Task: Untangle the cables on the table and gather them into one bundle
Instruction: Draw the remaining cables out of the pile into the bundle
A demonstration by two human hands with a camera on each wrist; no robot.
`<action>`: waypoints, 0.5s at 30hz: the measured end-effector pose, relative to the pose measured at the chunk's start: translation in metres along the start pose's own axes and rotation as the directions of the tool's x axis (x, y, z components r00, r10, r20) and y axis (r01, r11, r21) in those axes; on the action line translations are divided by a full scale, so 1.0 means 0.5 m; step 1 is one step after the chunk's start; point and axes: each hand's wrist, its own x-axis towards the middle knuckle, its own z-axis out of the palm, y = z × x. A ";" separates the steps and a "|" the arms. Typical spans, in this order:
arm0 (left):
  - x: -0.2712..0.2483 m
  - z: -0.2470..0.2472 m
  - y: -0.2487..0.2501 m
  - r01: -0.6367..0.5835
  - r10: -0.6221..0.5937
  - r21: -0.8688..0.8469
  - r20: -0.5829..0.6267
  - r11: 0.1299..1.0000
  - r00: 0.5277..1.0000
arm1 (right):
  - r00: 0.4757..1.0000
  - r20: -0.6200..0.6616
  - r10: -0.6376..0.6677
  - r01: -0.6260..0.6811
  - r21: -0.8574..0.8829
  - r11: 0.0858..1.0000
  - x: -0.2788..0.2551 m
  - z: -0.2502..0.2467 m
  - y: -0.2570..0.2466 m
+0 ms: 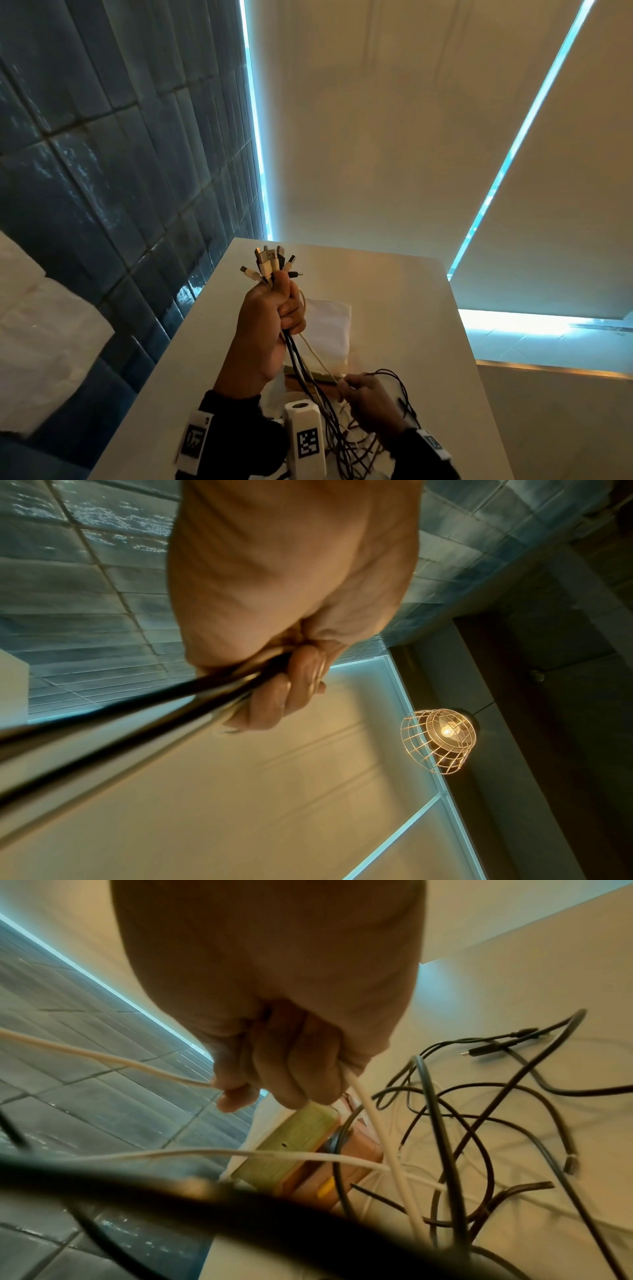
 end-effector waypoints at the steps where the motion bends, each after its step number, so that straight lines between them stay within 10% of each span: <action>1: 0.003 -0.002 -0.001 0.011 -0.011 -0.012 -0.008 1.000 1.000 | 1.000 -0.018 0.000 0.000 -0.016 1.000 0.002 -0.002 0.002; 8: 0.019 -0.005 -0.009 0.058 -0.055 0.070 -0.038 0.996 0.998 | 0.961 -0.265 -0.076 0.128 0.186 0.974 -0.006 -0.035 -0.134; 15: 0.013 0.007 -0.017 0.049 -0.018 0.212 -0.142 0.976 0.990 | 0.866 -0.130 -0.483 0.494 0.377 0.783 -0.080 -0.008 -0.288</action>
